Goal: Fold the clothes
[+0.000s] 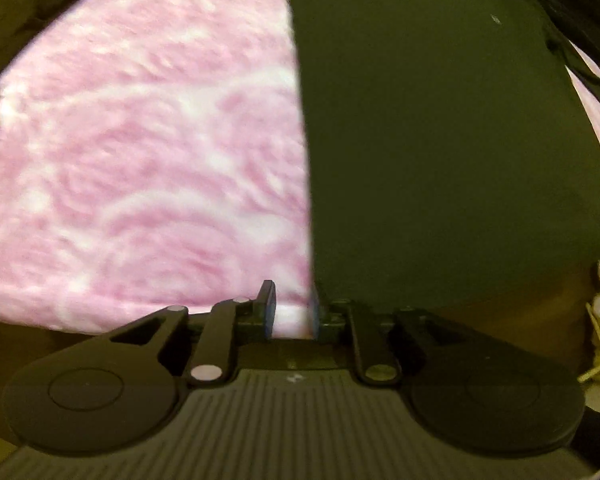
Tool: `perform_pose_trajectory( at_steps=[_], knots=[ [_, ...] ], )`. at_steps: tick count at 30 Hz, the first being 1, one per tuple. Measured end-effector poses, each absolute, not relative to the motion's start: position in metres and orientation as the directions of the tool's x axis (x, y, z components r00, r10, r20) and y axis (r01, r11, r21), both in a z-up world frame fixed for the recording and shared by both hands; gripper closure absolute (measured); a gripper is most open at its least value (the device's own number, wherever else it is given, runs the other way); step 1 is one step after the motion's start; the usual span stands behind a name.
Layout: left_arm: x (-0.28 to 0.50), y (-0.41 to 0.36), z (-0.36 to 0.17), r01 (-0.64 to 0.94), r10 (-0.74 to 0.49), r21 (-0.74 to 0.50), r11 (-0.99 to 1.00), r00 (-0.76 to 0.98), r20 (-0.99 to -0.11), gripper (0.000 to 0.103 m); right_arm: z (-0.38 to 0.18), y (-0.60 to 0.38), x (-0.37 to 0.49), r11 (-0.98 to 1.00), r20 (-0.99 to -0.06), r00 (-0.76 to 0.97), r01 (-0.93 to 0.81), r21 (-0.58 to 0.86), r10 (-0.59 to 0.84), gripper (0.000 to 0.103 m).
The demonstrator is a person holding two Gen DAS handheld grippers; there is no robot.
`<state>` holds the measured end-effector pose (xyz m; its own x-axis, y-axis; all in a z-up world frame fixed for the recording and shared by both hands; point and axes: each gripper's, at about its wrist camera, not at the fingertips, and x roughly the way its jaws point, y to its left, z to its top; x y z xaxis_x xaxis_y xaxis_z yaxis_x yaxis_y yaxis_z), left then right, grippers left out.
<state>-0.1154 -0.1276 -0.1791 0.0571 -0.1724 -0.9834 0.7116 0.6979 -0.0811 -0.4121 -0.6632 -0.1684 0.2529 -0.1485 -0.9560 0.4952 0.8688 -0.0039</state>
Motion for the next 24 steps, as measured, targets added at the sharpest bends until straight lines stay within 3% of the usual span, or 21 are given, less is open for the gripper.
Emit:
perform_pose_trajectory(
  at_steps=[5, 9, 13, 24],
  knots=[
    [-0.091, -0.125, -0.146, 0.671, -0.123, 0.056, 0.739, 0.216, -0.969, 0.08, -0.145, -0.666, -0.373, 0.908, -0.931, 0.352, 0.414, 0.067, -0.092, 0.031],
    [-0.066, -0.126, -0.119, 0.674, -0.097, 0.198, 0.712, 0.373, -0.923, 0.069, -0.127, -0.653, -0.326, 0.939, -0.903, 0.426, 0.328, 0.104, -0.049, 0.03],
    [-0.02, -0.129, -0.114, 0.679, -0.079, 0.334, 0.653, 0.5, -0.863, 0.068, -0.117, -0.622, -0.271, 0.95, -0.879, 0.475, 0.288, 0.118, -0.035, 0.03],
    [0.189, -0.141, -0.178, 0.704, -0.176, 0.675, 0.221, 0.709, -0.683, 0.068, -0.135, -0.505, -0.12, 0.956, -0.883, 0.469, 0.269, 0.12, -0.021, 0.031]
  ],
)
